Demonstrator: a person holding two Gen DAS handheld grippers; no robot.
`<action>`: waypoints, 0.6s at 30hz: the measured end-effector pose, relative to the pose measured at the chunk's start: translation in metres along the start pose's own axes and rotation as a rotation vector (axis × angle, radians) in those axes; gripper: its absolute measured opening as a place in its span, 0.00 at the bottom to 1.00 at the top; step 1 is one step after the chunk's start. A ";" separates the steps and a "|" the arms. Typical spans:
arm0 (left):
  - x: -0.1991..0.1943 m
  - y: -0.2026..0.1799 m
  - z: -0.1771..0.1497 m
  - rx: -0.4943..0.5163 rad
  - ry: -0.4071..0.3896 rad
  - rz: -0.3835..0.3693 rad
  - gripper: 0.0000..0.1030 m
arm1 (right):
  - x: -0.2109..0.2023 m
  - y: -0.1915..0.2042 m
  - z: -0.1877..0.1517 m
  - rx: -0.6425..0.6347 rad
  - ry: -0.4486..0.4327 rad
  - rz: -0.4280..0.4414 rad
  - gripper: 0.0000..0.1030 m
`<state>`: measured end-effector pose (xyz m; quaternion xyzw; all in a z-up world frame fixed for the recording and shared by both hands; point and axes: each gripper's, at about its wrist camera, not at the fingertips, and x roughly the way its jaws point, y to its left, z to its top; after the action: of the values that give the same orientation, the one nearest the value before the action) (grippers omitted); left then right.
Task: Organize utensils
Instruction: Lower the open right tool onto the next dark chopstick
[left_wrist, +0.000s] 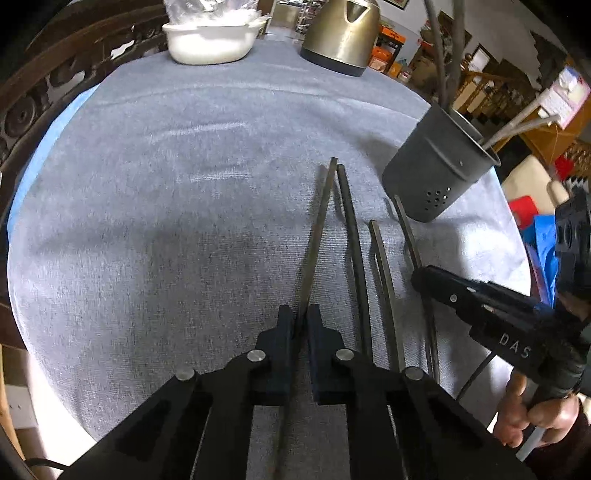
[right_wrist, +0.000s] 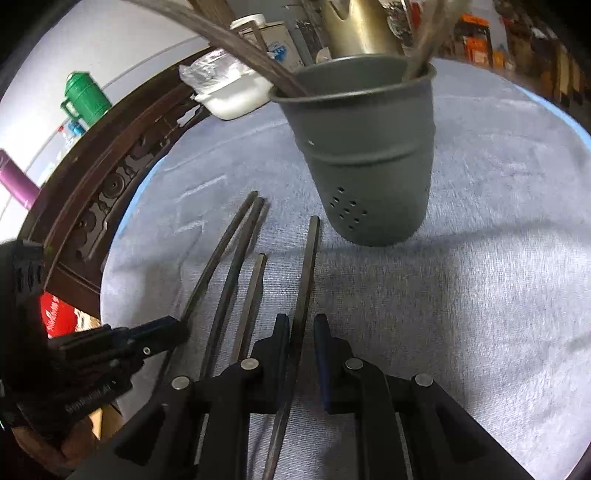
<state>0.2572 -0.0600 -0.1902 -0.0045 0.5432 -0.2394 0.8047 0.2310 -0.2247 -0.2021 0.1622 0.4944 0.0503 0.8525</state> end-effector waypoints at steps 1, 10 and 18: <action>-0.001 0.001 -0.001 -0.003 0.002 -0.003 0.08 | 0.000 0.000 -0.001 0.000 0.002 0.003 0.10; -0.011 0.012 -0.012 -0.046 0.069 -0.014 0.07 | 0.000 -0.008 0.007 0.022 0.051 0.019 0.11; -0.012 0.008 0.029 -0.006 0.025 0.010 0.26 | 0.010 -0.013 0.030 0.070 0.082 -0.029 0.12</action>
<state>0.2827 -0.0554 -0.1703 -0.0012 0.5541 -0.2339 0.7989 0.2607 -0.2409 -0.2007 0.1825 0.5328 0.0270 0.8259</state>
